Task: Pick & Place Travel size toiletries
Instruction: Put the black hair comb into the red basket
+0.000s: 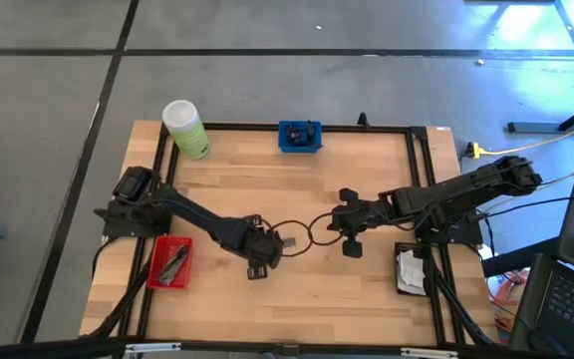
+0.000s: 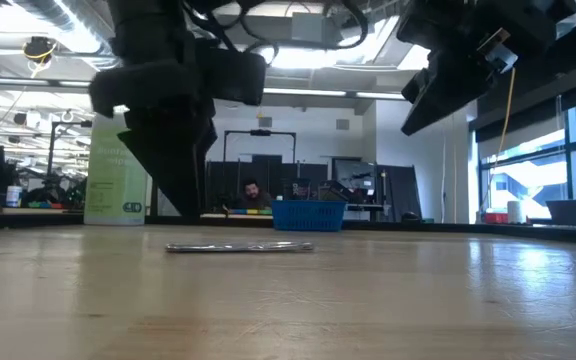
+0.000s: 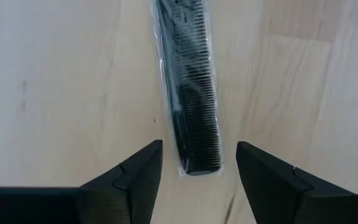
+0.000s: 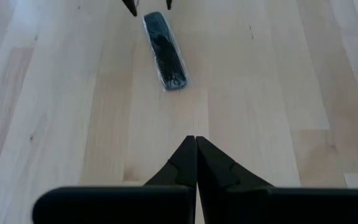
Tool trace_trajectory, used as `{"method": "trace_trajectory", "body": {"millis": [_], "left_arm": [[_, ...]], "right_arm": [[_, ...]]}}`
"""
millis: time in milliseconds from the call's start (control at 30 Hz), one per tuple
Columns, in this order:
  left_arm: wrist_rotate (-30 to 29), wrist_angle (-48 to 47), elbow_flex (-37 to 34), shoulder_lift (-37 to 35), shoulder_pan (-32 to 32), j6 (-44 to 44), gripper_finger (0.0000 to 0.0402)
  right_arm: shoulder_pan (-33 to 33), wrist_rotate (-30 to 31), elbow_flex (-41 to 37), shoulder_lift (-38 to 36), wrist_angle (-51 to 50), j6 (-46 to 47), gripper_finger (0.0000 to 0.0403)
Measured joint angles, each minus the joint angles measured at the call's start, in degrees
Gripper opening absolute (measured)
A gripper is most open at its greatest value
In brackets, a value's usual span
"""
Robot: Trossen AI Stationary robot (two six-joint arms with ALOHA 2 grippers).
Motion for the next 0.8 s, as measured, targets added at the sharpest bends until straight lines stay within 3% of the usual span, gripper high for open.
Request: {"method": "trace_trajectory", "body": {"millis": [167, 367, 800], "left_arm": [[6.35, -0.38, -0.30, 0.02, 2.51, -2.07, 0.0229], [3.21, -0.40, -1.34, 0.07, 3.01, -2.26, 0.0266], [3.80, 3.43, -3.76, 3.77, 1.01, -5.54, 0.0265]], "right_arm": [[0.00, -0.40, 0.00, 0.00, 0.22, 0.00, 0.0004], [0.00, -0.40, 0.00, 0.00, 0.21, 0.00, 0.0005], [0.00, -0.35, 0.00, 0.00, 1.65, -1.51, 0.0005]]}}
